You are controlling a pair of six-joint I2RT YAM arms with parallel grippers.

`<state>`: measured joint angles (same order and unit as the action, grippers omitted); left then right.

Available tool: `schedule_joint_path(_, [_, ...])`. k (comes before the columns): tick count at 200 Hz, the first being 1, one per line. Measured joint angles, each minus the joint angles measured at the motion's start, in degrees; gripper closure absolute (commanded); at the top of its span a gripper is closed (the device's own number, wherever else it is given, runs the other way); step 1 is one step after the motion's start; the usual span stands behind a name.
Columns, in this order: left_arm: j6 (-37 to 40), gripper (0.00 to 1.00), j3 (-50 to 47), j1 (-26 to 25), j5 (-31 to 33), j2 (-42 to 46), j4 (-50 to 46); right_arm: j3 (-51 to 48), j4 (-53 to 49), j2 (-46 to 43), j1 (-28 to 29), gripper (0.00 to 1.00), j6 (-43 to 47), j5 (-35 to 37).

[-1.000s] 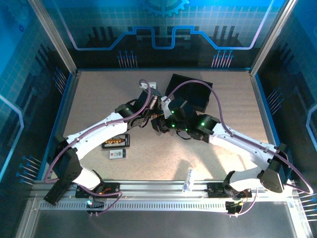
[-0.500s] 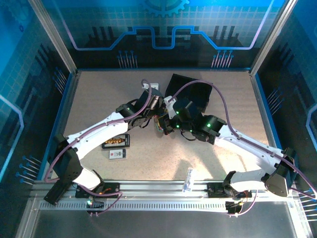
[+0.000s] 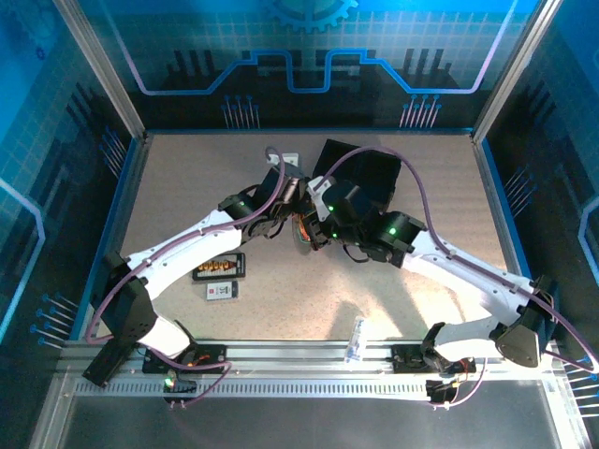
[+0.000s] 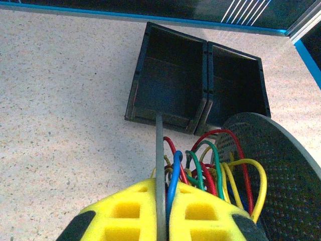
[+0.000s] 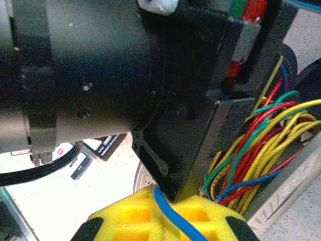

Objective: Wrap the cables

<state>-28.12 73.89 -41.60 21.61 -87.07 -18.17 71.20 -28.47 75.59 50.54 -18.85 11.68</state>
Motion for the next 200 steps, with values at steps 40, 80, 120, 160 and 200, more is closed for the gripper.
schedule_joint_path(40, [0.0, 1.0, 0.0, 0.5, -0.3, -0.1, -0.4, 0.2, 0.7, 0.6, 0.0, 0.83, 1.1, -0.5])
schedule_joint_path(80, [0.2, 1.0, 0.7, 0.6, -0.4, -0.1, -3.0, -1.4, 2.8, -0.6, -0.9, 0.68, 1.0, -6.0])
schedule_joint_path(120, [0.2, 1.0, 0.7, 0.8, -3.8, 0.0, -6.3, -4.1, 3.5, -6.7, -2.4, 0.5, 0.9, -5.0])
schedule_joint_path(160, [0.2, 1.0, 2.1, 1.3, -5.2, -0.3, -8.4, -4.9, 2.3, -10.8, -3.2, 0.36, 1.9, -1.2])
schedule_joint_path(200, [0.8, 1.0, 2.2, 1.4, -5.9, -0.5, -10.2, -5.6, 1.6, -11.5, -5.9, 0.32, 2.4, 0.0])
